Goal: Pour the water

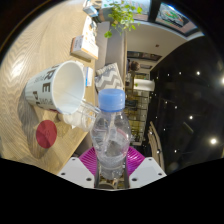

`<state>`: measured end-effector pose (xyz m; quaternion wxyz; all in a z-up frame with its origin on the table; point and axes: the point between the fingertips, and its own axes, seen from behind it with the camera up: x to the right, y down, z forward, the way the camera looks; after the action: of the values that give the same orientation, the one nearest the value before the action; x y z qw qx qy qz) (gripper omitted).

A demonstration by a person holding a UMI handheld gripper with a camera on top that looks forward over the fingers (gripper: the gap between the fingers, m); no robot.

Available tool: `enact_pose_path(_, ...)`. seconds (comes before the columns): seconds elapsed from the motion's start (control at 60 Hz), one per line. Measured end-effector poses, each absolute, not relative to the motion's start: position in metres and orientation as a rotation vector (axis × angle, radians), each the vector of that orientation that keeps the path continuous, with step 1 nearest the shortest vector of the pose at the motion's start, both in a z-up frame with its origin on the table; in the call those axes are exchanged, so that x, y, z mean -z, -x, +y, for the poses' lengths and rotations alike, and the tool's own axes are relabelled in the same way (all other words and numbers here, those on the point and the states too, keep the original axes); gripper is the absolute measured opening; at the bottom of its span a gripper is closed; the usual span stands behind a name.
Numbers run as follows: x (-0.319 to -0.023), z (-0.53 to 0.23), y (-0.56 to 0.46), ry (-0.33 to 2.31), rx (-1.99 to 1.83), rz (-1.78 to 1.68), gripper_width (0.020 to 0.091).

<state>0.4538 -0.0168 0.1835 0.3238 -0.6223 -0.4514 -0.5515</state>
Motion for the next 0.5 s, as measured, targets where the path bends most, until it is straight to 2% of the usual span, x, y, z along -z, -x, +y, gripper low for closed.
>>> enact_pose_path(0.267,-0.207,-0.025,-0.439,1.899,0.769,-0.559,0.0337)
enact_pose_path(0.367,-0.202,-0.028,-0.442,1.958,0.507,-0.321,0.0337)
enact_pose_path(0.5,-0.181,-0.028,-0.438,1.987,0.18,-0.076,0.0338)
